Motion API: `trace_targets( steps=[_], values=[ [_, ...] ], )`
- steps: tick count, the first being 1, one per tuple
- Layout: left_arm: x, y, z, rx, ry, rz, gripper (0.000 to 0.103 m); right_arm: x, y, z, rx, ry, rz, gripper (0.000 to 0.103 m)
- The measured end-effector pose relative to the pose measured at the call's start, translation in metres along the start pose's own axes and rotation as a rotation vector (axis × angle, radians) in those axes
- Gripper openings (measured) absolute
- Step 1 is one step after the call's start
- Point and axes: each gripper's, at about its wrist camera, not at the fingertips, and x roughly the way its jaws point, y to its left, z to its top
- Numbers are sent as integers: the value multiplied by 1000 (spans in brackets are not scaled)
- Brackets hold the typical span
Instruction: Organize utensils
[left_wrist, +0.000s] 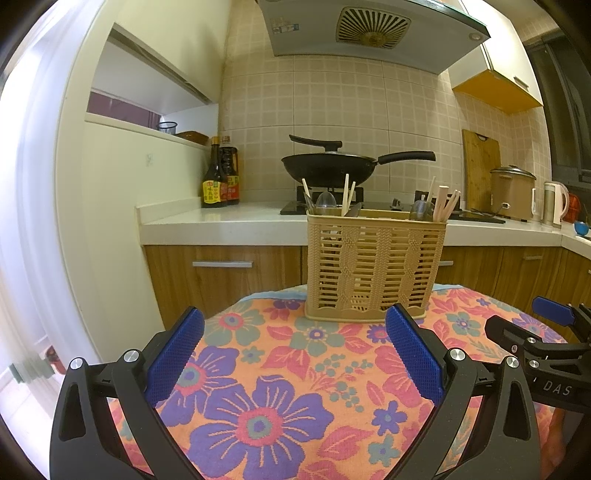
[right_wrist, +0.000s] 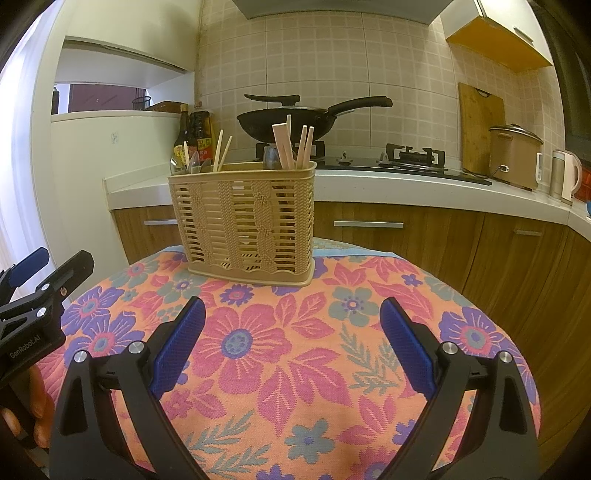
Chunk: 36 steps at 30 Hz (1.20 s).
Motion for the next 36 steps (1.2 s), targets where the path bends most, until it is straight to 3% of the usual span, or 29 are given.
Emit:
trace_targets(
  steps=[21, 28, 36],
  values=[
    [-2, 5, 1, -14, -34, 35, 95, 2, 0, 0, -4, -1, 4, 91],
    [-6, 6, 1, -16, -54, 18, 96, 1, 0, 0, -10, -4, 3, 91],
    [1, 11, 2, -47, -21, -1, 96, 2, 0, 0, -9, -1, 4, 91]
  ],
)
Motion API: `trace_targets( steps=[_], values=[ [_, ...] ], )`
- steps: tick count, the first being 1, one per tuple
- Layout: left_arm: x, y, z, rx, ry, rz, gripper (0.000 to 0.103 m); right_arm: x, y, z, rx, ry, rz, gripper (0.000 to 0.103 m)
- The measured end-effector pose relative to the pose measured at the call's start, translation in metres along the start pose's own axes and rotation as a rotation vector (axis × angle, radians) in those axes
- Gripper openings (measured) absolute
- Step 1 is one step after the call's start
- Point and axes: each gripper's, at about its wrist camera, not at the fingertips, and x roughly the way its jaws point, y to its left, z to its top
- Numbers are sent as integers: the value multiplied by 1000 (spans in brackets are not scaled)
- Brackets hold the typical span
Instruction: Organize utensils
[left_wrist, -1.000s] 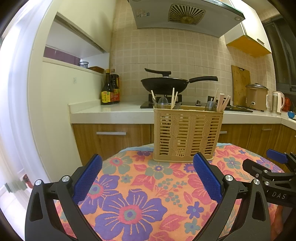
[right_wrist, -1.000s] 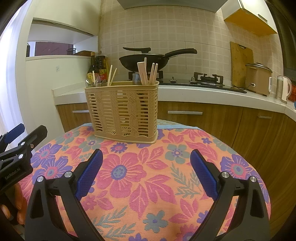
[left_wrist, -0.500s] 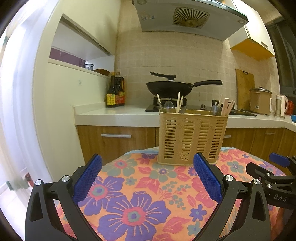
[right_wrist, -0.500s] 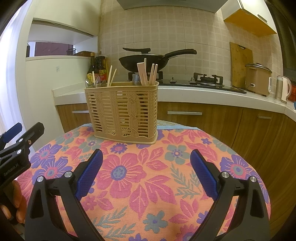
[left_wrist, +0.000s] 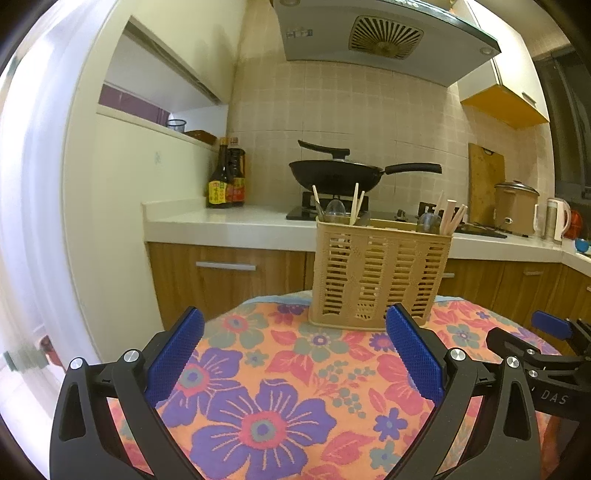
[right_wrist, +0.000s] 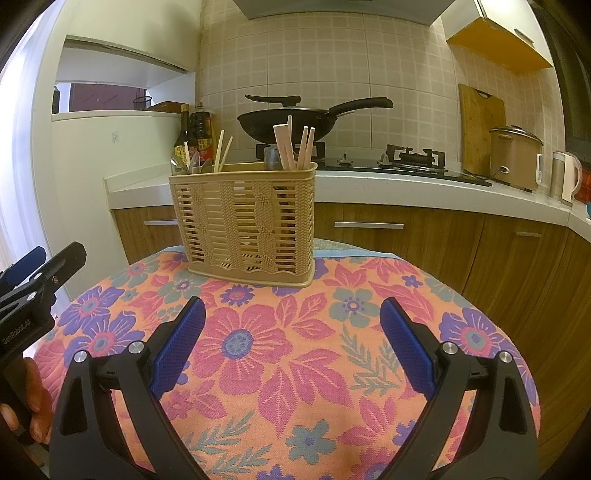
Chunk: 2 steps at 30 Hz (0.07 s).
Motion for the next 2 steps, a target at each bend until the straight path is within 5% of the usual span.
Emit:
trace_targets(
  steps=[2],
  values=[
    [1, 0, 0, 4, 3, -8, 96, 0, 0, 0, 0, -1, -1, 91]
  ],
)
